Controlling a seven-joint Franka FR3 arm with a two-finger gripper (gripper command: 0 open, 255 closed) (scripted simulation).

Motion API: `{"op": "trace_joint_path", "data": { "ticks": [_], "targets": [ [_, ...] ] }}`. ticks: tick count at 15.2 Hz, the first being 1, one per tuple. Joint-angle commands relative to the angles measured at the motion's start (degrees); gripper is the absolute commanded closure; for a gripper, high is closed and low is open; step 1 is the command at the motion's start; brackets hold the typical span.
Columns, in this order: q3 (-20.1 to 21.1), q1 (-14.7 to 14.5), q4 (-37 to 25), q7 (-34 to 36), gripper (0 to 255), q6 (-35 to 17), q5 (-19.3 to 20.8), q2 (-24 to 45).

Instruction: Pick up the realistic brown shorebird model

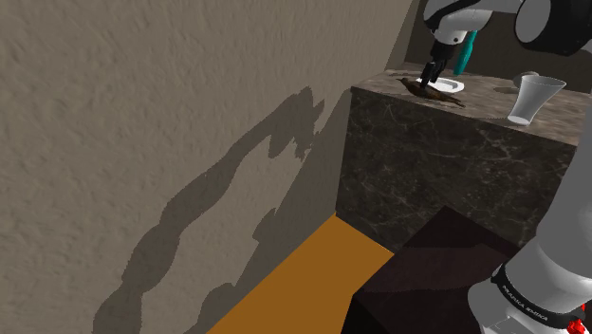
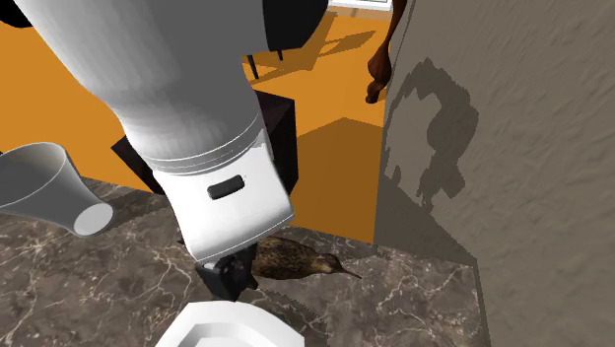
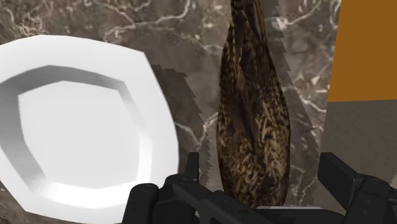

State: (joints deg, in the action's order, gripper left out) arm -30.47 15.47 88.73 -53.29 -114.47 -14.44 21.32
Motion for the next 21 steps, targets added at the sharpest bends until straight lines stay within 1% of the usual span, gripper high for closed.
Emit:
{"op": "trace_joint_path", "data": {
  "ticks": [1,4,7,8,17,21],
  "targets": [
    [0.15,0.25,0.57,-0.48,0,-1.17,-0.45,0.66],
    [0.35,0.21,2.24,-0.84,0,-3.23,-0.86,1.13],
    [0.38,0.21,2.55,-0.92,0,-3.62,-0.95,1.23],
    [0.38,0.22,2.58,-0.94,255,-3.65,-0.96,1.23],
    [0.38,0.21,2.55,-0.92,255,-3.62,-0.95,1.23],
    [0.12,0.25,0.32,-0.43,255,-0.87,-0.4,0.6]
  ]
}}
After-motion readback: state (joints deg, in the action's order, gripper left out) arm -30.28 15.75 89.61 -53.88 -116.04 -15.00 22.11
